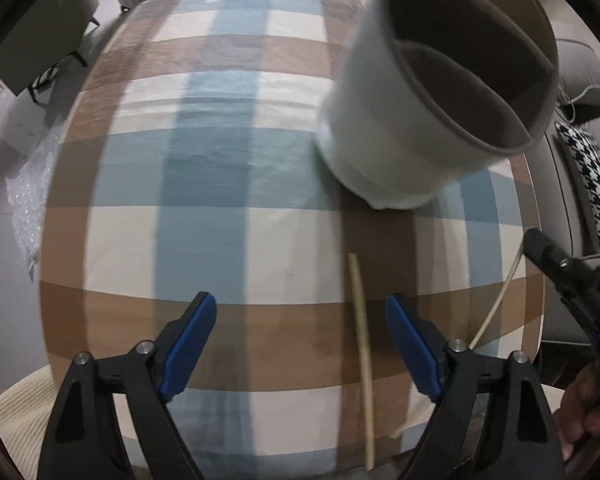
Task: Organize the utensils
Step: 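Close the right tool on a chopstick while the left tool closes on another, then lift both held chopsticks up toward the white holder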
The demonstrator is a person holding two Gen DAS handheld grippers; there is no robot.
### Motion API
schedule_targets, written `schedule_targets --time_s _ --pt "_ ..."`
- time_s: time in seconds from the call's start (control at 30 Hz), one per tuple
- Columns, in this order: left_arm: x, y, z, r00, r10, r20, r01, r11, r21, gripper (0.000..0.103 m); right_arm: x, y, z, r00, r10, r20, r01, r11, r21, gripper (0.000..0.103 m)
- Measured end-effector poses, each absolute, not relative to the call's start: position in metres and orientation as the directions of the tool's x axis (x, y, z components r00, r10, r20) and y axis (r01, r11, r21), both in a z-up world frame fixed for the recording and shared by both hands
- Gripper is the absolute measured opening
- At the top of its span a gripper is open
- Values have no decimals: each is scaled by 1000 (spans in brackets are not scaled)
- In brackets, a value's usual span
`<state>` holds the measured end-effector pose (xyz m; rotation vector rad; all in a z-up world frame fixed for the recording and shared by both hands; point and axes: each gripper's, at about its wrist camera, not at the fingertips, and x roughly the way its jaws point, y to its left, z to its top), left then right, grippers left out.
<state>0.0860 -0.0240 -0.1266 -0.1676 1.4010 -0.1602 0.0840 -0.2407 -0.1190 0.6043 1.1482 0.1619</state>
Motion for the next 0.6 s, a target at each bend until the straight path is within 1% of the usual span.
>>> schedule_targets --time_s 0.17,0.3,0.37,0.4,0.47,0.5,0.57,0.6 --pt "89 -44 -143 117 -179 -977 49 983 -174 68 75 -285 -121 480 444 -757 333 706 625 5" --pt "92 -49 -153 100 -159 -982 35 987 -156 64 68 -304 -129 503 457 -734 419 614 669 5" --pt "93 -53 -156 96 -153 -984 44 988 -150 56 67 -306 -128 505 450 -737 423 615 665 5" --pt "94 -55 -156 100 -139 -985 51 990 -134 55 67 -307 -126 506 451 -735 420 616 667 5" --pt "95 -60 -156 110 -114 -987 75 992 -106 47 67 -306 -123 509 454 -731 406 623 669 5" --pt "95 -63 -157 119 -91 -989 85 993 -81 46 67 -306 -122 509 451 -734 400 631 665 5" --pt "94 -70 -157 141 -44 -989 107 994 -29 36 66 -307 -120 514 446 -733 394 636 663 5" --pt "94 -72 -156 151 -52 -987 123 992 -33 31 65 -307 -120 514 441 -736 394 640 659 5"
